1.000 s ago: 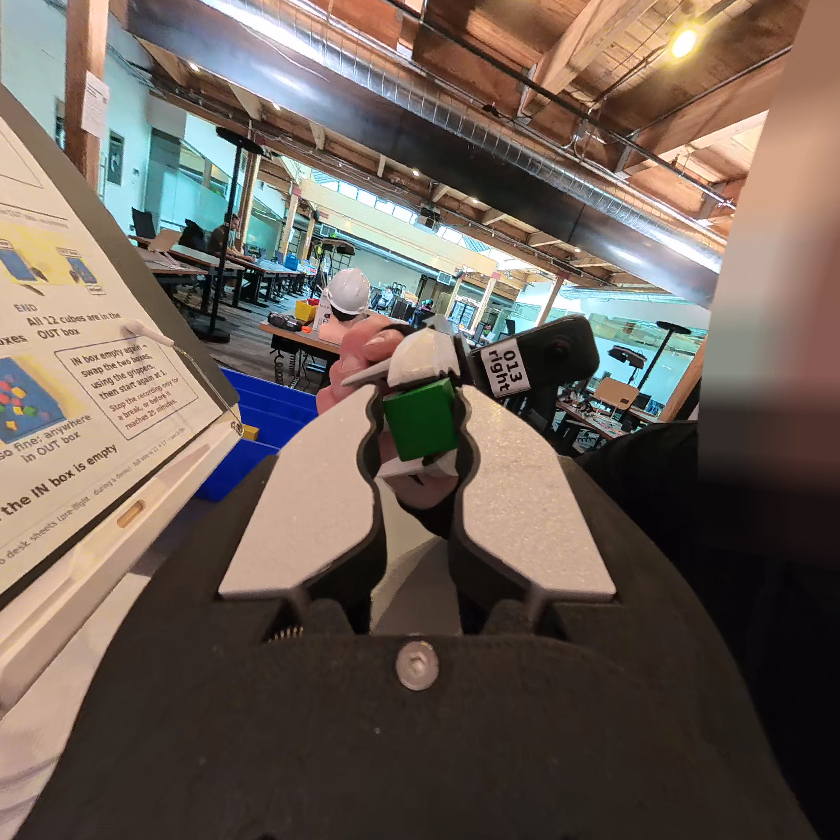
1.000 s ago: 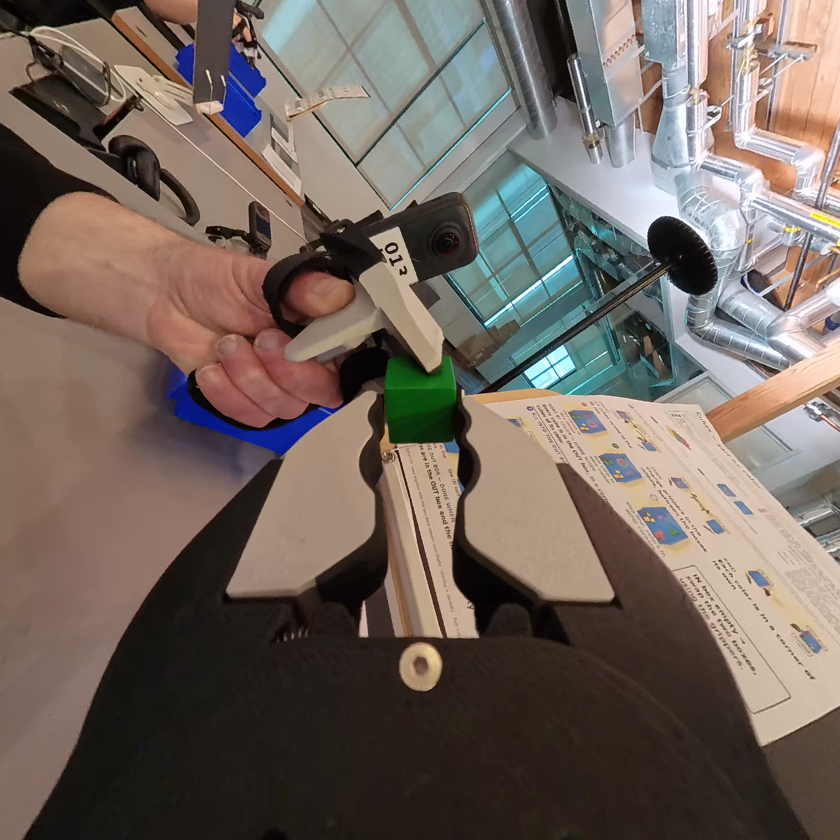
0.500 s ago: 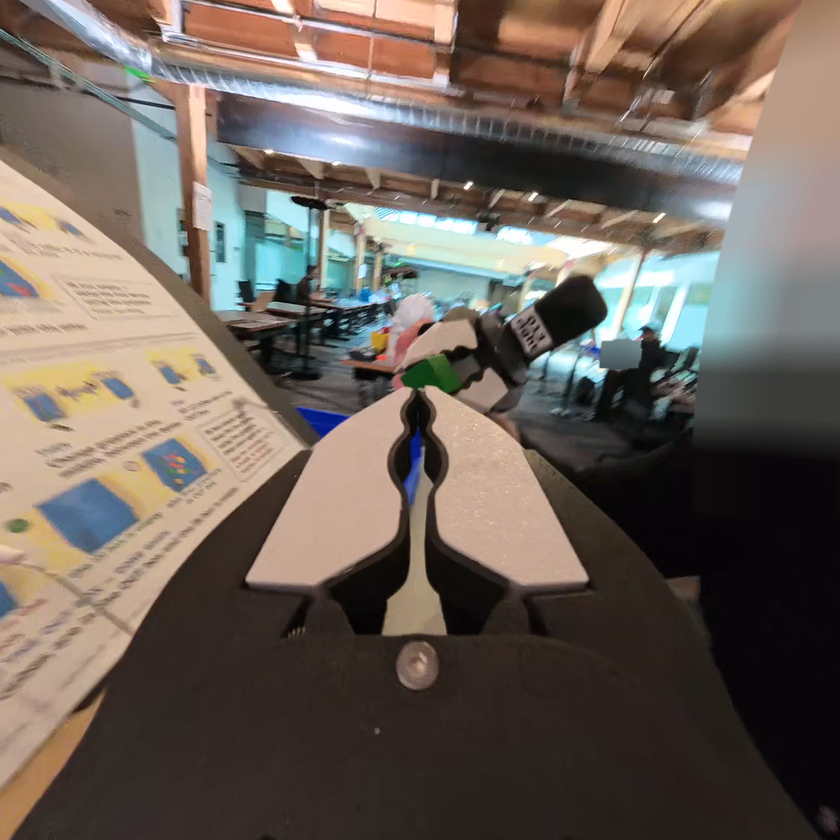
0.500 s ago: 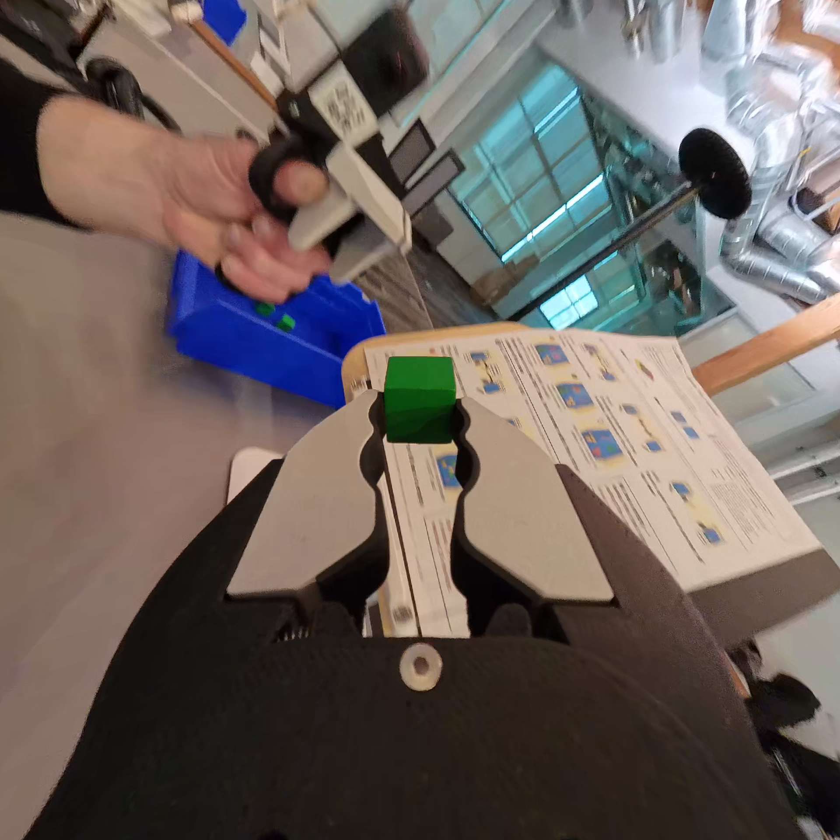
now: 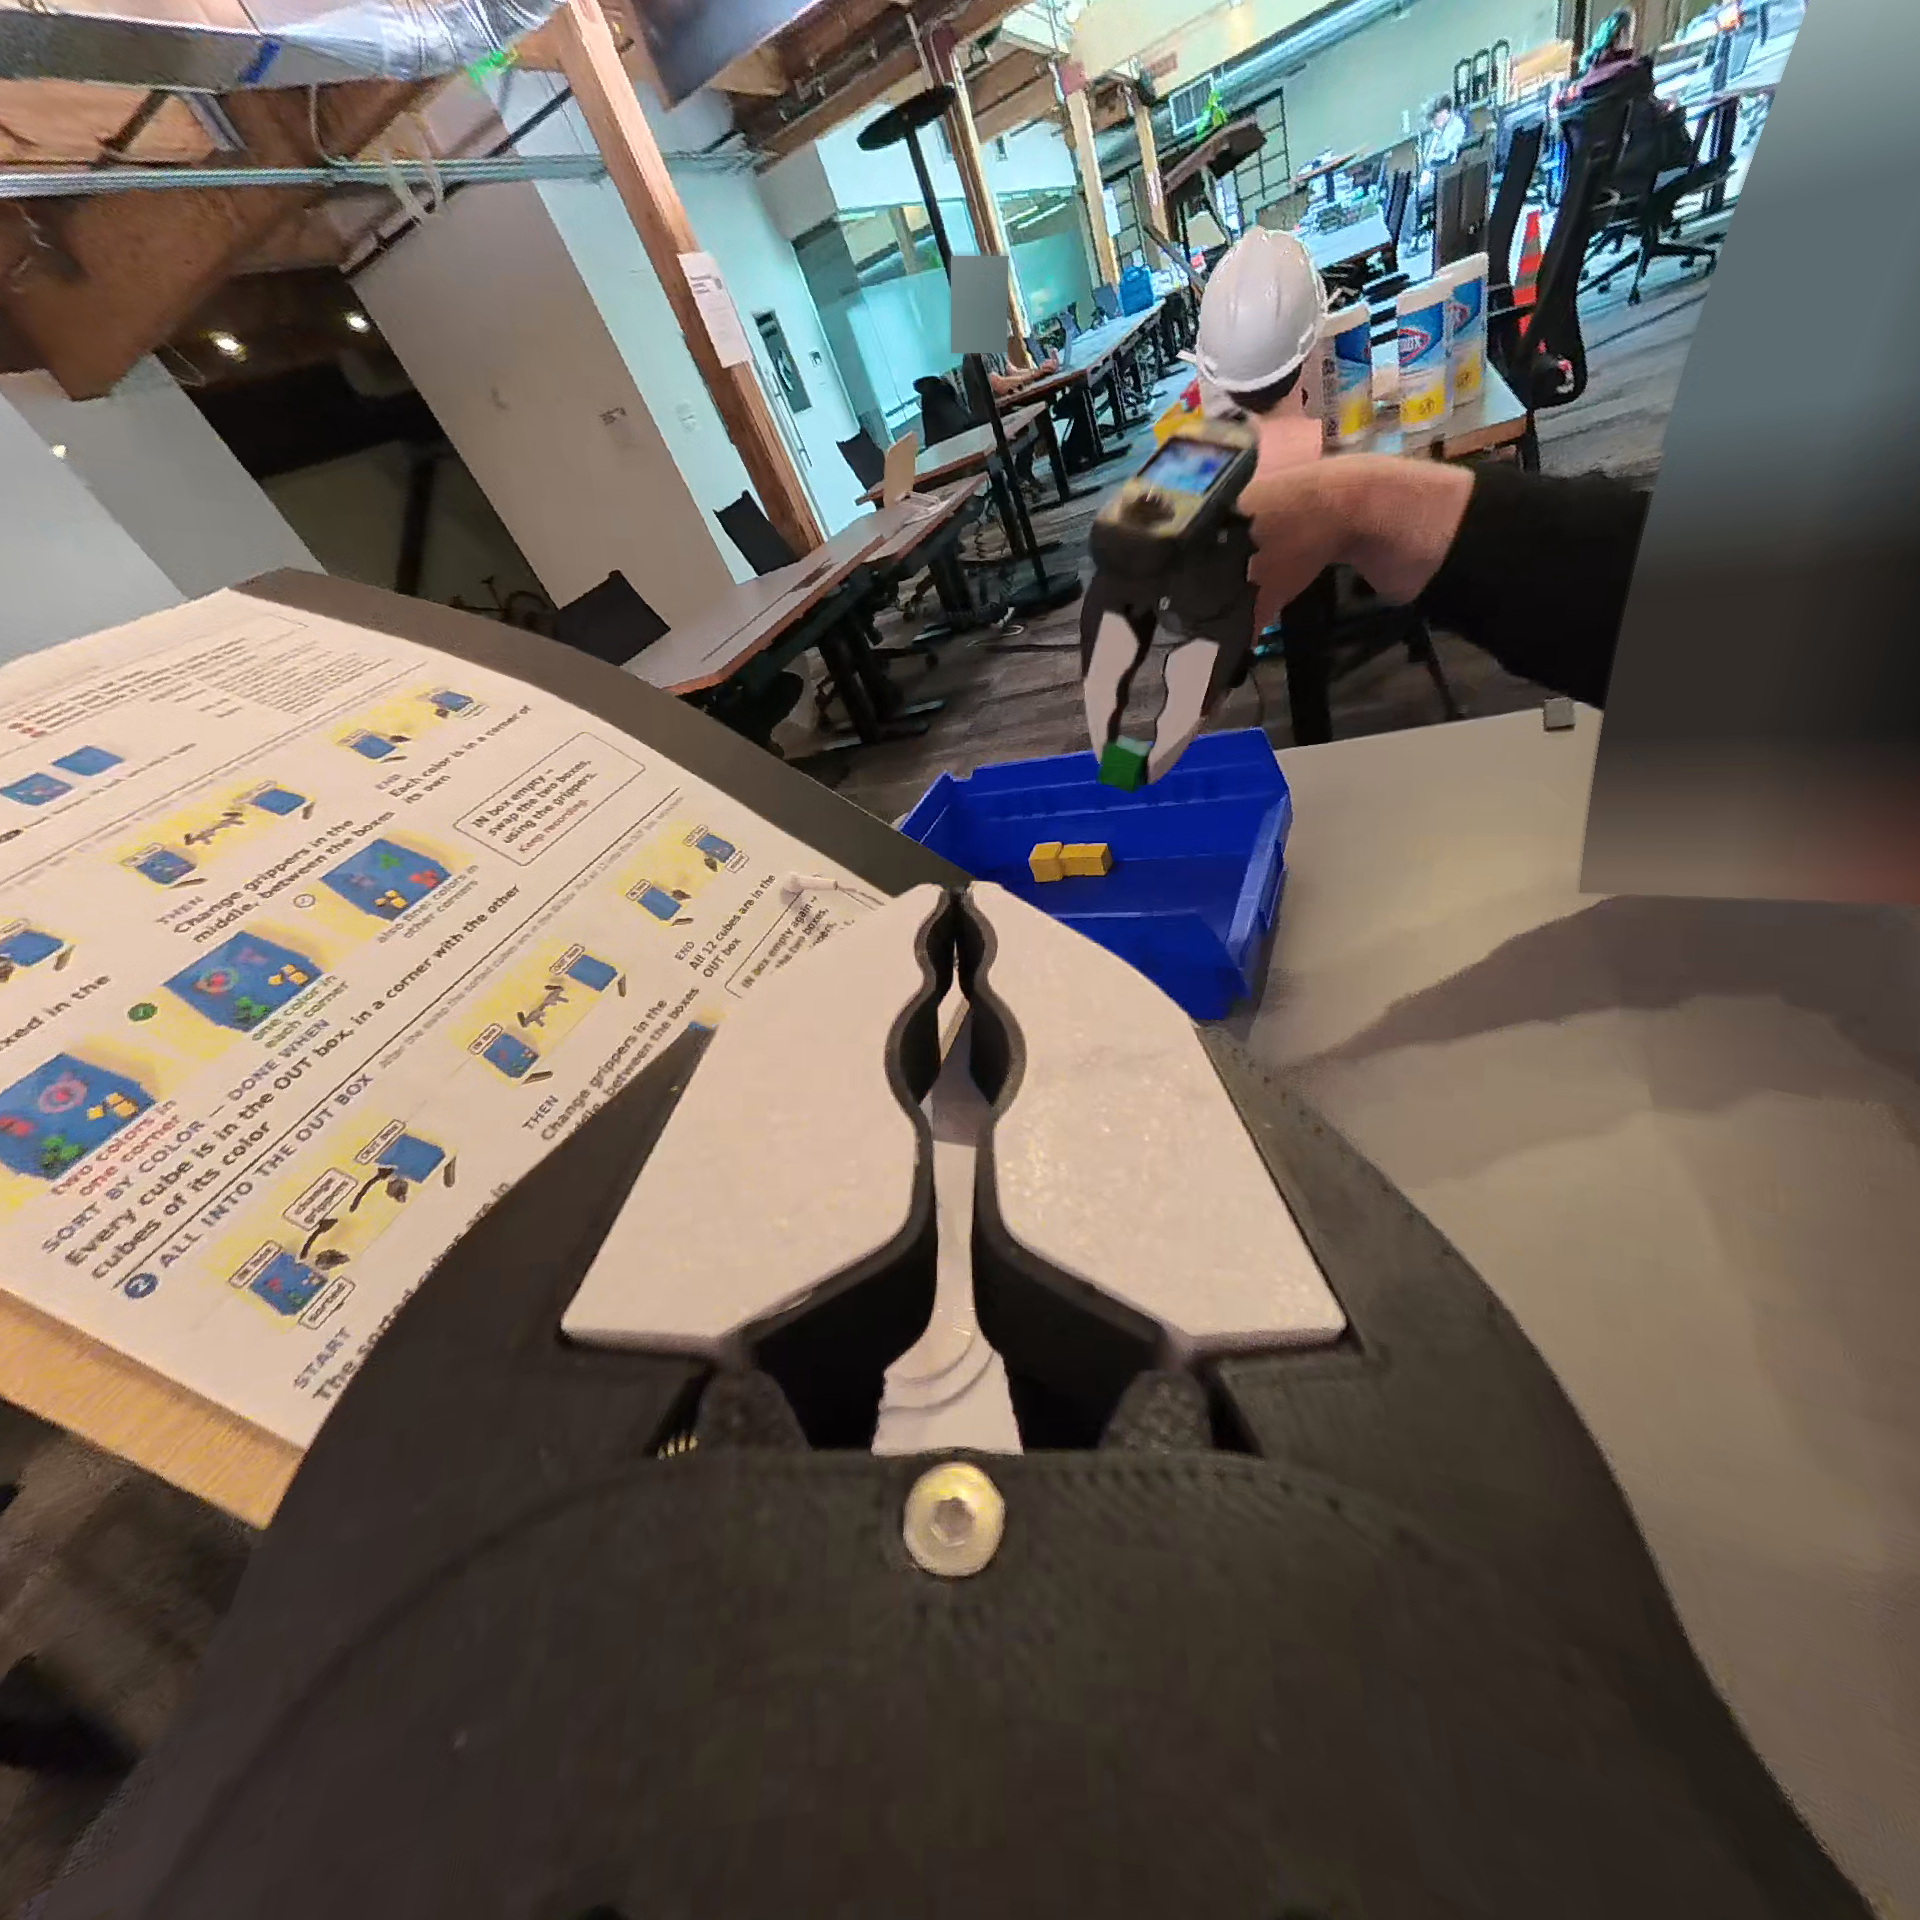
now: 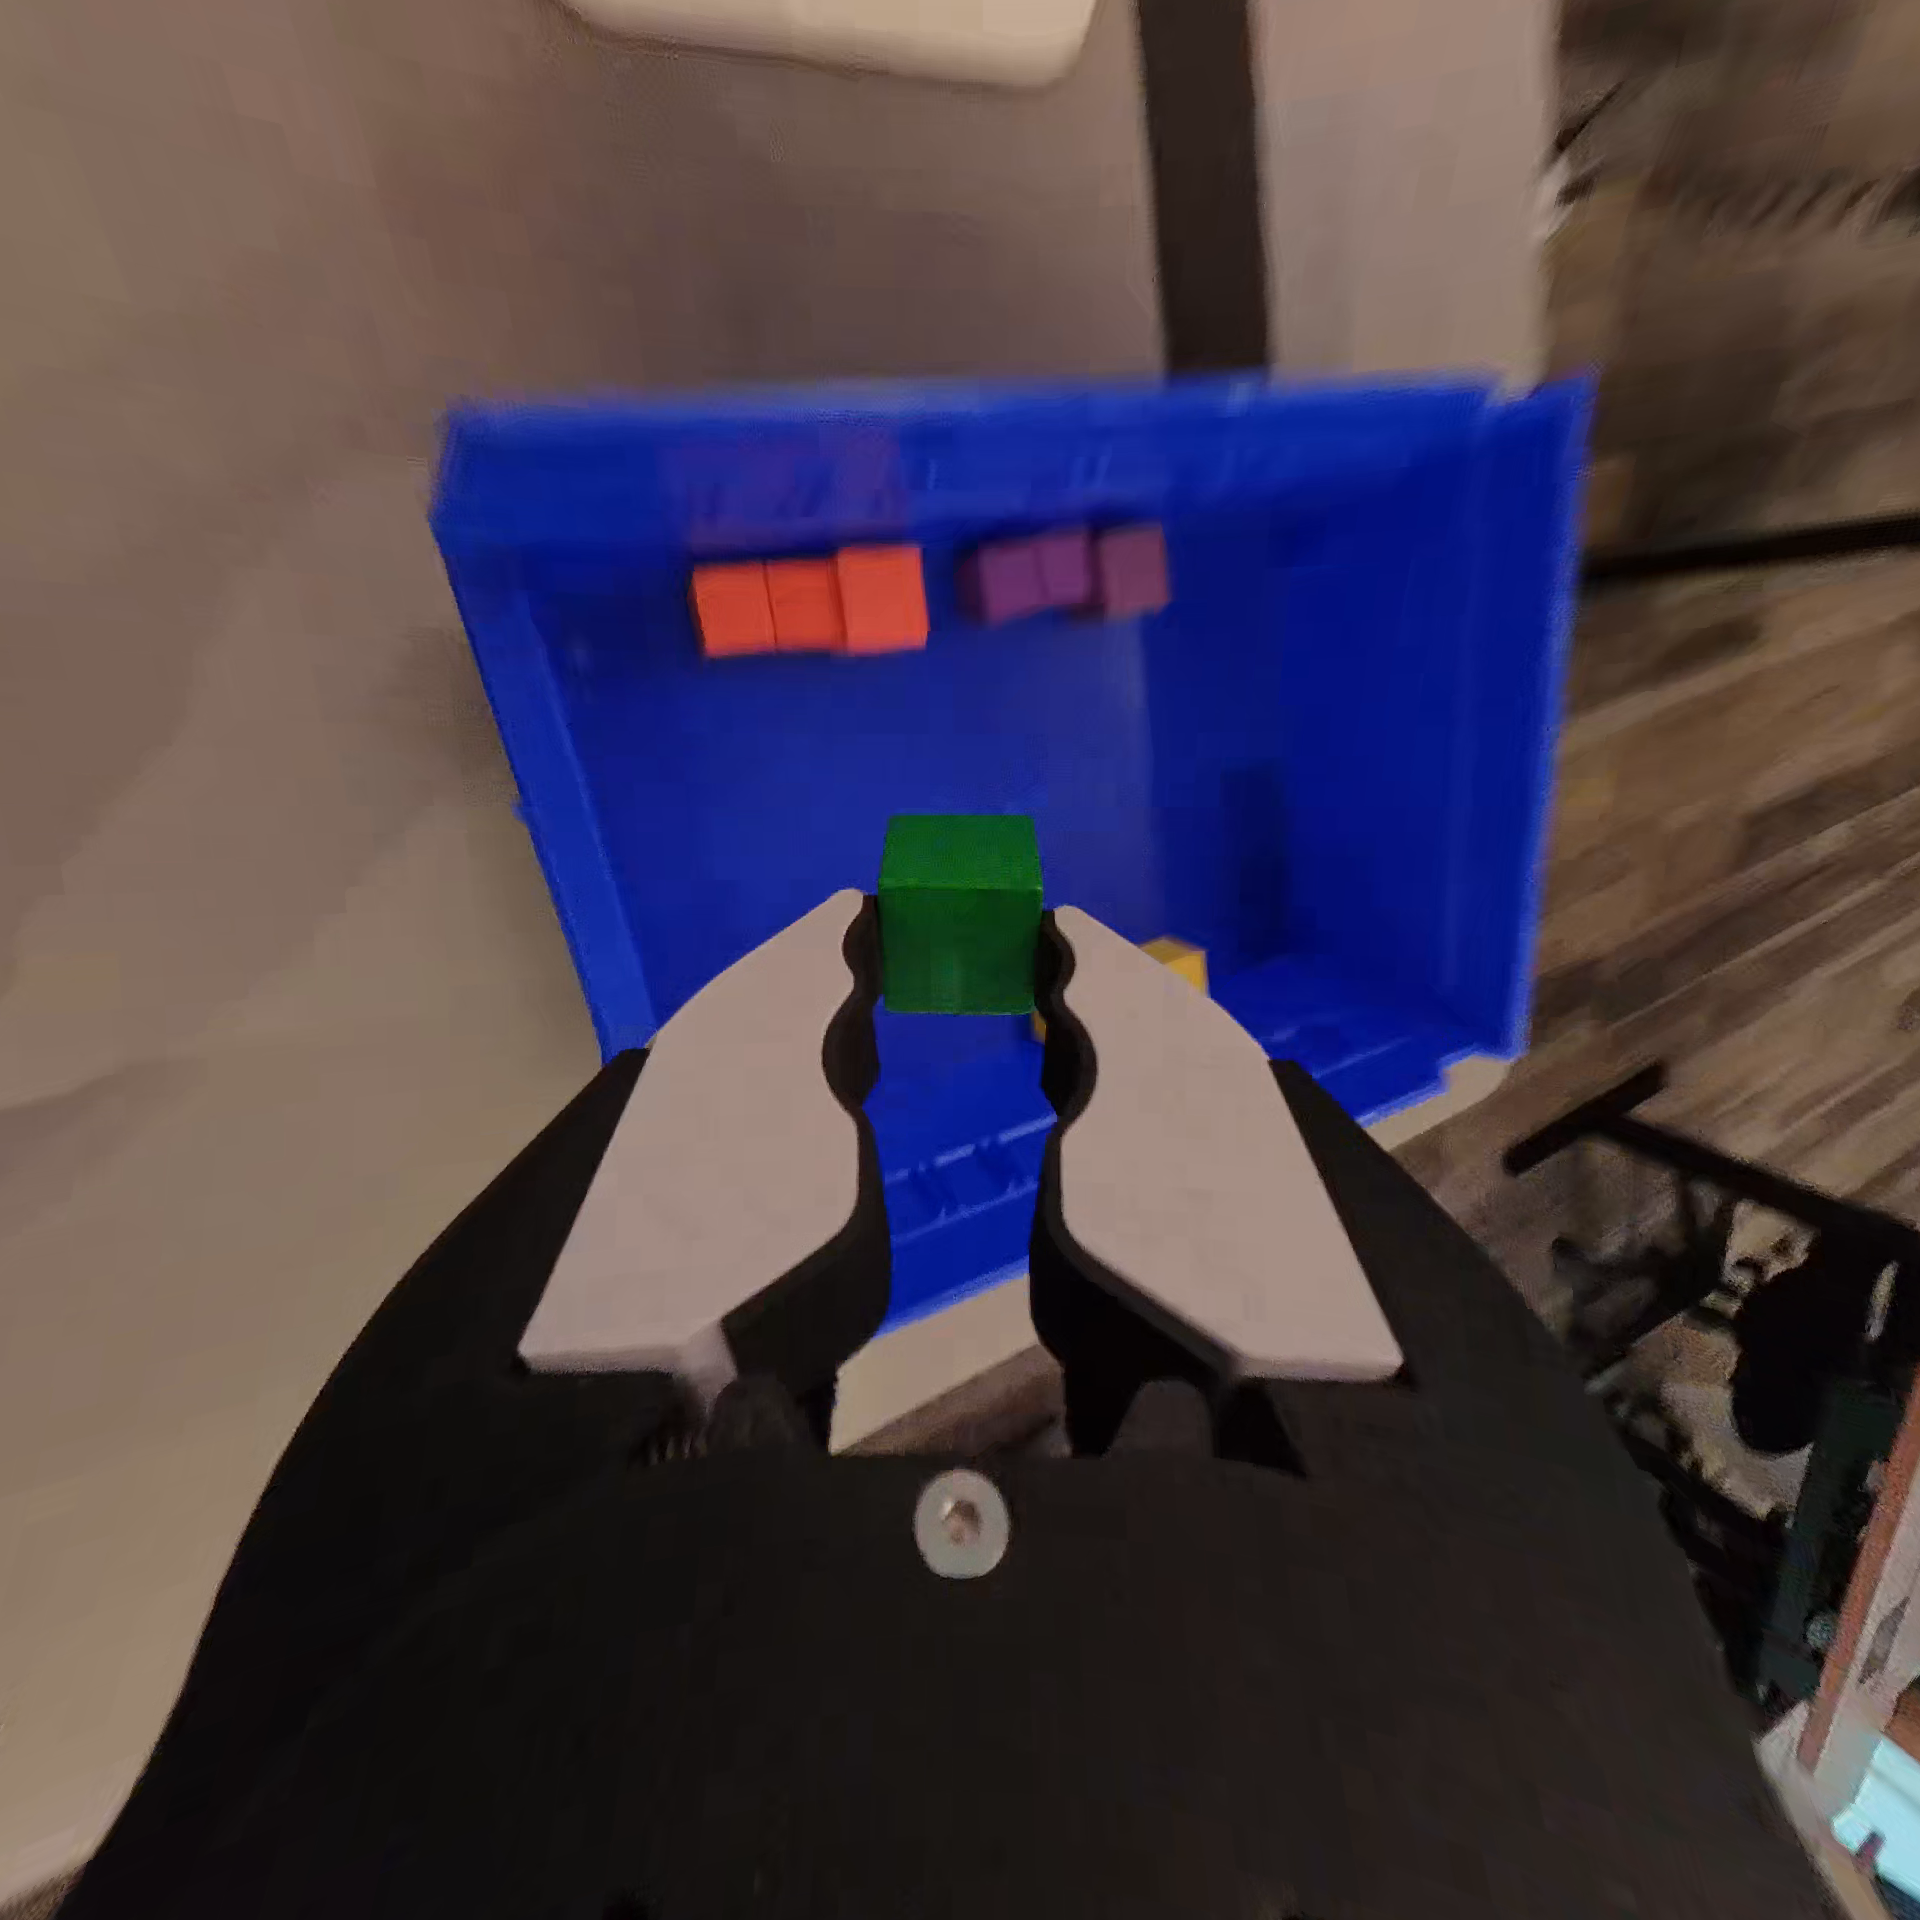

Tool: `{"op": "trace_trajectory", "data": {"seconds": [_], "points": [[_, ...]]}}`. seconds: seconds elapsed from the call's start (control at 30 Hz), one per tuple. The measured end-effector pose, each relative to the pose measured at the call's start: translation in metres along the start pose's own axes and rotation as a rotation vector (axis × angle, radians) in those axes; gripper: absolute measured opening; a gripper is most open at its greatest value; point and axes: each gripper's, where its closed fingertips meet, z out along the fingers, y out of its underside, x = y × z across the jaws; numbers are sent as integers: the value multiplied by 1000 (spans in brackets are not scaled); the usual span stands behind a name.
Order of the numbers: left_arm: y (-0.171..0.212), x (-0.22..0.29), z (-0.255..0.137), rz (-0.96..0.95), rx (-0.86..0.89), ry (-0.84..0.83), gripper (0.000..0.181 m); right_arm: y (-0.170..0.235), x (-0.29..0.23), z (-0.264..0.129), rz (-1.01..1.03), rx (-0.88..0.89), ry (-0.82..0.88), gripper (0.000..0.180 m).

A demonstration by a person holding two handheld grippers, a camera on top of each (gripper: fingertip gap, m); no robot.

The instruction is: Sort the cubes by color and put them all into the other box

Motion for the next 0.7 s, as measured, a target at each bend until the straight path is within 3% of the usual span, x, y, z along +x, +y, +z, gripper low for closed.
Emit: {"op": "trace_trajectory", "data": {"seconds": [0.03, 0.3, 0.7], "points": [[0, 2, 4, 3, -8, 8, 0, 16, -2, 12, 6, -64, -34, 29], [10, 11, 23, 11, -54, 43, 0, 77, -22, 83, -2, -337, -226, 29], [20, 14, 30, 28, -104, 54, 0, 110, -23, 103, -43, -541, -300, 30]]}}
